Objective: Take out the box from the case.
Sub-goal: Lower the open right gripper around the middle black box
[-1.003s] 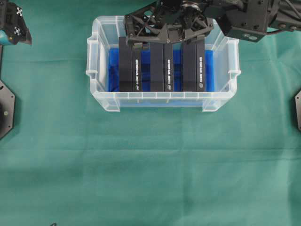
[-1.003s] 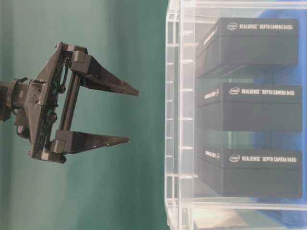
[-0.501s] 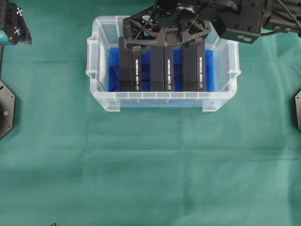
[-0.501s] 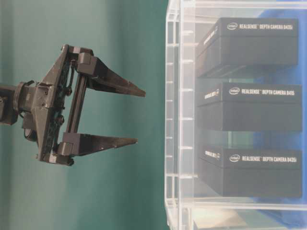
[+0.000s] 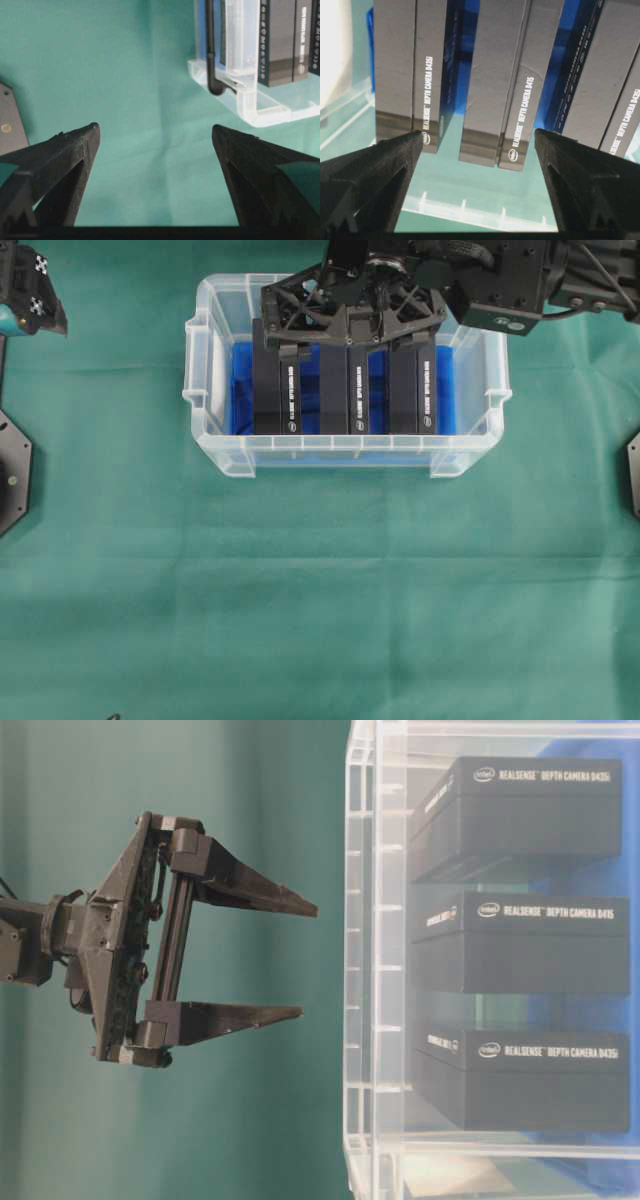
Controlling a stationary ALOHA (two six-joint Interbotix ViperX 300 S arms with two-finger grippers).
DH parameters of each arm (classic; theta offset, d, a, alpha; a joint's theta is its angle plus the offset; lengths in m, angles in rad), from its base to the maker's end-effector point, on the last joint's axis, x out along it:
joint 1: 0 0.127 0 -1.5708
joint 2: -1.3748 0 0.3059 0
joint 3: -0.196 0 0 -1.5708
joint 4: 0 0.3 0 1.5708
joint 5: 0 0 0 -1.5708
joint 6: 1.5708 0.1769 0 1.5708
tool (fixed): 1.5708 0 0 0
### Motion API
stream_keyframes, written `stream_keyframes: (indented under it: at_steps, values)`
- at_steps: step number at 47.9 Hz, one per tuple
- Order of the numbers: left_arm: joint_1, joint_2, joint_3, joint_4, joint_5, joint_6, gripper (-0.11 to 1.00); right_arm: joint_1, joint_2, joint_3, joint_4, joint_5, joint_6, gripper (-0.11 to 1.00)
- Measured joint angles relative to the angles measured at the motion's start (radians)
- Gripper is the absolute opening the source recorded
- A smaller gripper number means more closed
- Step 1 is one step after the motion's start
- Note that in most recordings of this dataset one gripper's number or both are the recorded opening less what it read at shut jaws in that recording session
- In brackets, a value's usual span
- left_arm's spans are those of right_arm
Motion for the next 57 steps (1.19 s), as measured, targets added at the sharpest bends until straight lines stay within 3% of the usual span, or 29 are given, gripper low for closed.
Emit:
stream_keyframes:
  at_steps: [33,57]
  values:
    - [0.0,0.0,0.002,0.0,-0.008,0.074,0.94,0.002,0.015,0.055,0.0,-0.017,0.037,0.93]
    - [0.0,-0.005,0.002,0.0,-0.008,0.078,0.94,-0.002,0.034,0.187,0.002,-0.166,0.04,0.93]
